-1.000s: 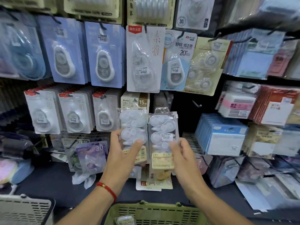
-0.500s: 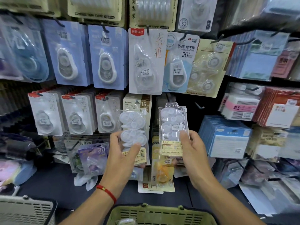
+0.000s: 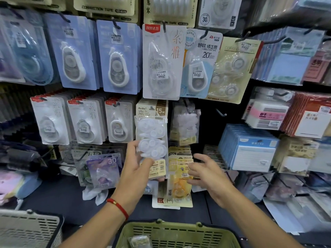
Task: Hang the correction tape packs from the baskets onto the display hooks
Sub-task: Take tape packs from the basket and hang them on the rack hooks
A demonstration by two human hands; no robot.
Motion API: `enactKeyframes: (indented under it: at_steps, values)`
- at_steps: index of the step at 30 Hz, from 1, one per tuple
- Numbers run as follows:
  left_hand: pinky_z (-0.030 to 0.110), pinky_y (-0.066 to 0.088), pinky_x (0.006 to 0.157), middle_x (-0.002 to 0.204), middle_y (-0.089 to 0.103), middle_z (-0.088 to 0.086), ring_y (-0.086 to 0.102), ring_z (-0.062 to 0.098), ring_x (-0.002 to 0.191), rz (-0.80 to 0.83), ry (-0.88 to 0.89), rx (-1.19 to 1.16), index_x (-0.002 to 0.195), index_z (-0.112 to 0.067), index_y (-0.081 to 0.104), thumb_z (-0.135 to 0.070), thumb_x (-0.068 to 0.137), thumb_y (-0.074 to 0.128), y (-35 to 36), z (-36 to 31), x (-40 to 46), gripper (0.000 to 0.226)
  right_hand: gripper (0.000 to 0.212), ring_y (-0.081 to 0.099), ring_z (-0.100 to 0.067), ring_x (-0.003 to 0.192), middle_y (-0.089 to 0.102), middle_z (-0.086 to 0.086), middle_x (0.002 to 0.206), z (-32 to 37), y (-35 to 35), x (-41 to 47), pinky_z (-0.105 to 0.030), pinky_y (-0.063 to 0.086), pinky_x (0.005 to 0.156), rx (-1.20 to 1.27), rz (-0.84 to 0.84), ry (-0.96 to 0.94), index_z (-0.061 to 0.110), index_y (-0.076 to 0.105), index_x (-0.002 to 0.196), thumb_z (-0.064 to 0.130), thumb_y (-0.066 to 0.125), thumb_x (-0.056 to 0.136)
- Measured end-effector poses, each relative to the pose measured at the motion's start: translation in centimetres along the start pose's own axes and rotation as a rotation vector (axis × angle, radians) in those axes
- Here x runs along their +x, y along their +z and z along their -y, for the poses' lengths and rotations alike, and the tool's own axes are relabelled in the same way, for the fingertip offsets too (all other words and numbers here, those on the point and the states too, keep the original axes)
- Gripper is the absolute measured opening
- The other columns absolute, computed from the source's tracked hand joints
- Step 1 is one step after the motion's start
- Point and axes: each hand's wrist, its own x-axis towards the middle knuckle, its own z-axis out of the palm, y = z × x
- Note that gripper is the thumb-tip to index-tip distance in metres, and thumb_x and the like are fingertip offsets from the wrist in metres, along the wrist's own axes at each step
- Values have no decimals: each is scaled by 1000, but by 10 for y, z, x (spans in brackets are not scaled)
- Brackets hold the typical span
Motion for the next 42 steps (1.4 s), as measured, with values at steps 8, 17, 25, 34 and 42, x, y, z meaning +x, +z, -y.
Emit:
enactKeyframes:
  at_steps: [8,17,25,34,42]
  values:
    - [55,64,80,127,75,7,74,27,114,189,-23,-56,141,-36,56,-13,100,65,8,1,-5,47,5,73,-13,99,78,8,105,6,22,-14,-34,60,87,-239,107,-395,29,73,105,29,69,102]
    - [38,66,79,111,73,18,75,34,102,124,-46,-59,138,-26,63,11,94,68,15,5,-1,58,14,72,-22,74,80,-3,99,5,23,-23,-35,61,61,4,-9,-376,13,61,110,23,52,111]
    - [31,65,78,116,74,11,78,24,102,100,-65,-128,131,-15,67,11,96,65,27,3,4,43,25,65,-23,59,77,-15,86,5,22,-23,-28,53,49,133,-45,-378,9,60,114,31,49,111]
    - [31,65,79,100,79,-7,78,23,95,124,-81,-104,126,-12,67,12,93,69,25,3,2,41,24,59,-14,47,75,-11,74,4,17,-18,-22,46,42,109,-94,-402,11,65,111,31,52,111]
    - [31,65,80,110,77,7,79,28,91,151,-80,-67,126,-13,70,10,92,70,23,-1,3,41,20,62,-21,50,75,-15,78,-1,18,-19,-25,47,42,128,-138,-434,14,67,107,29,54,111]
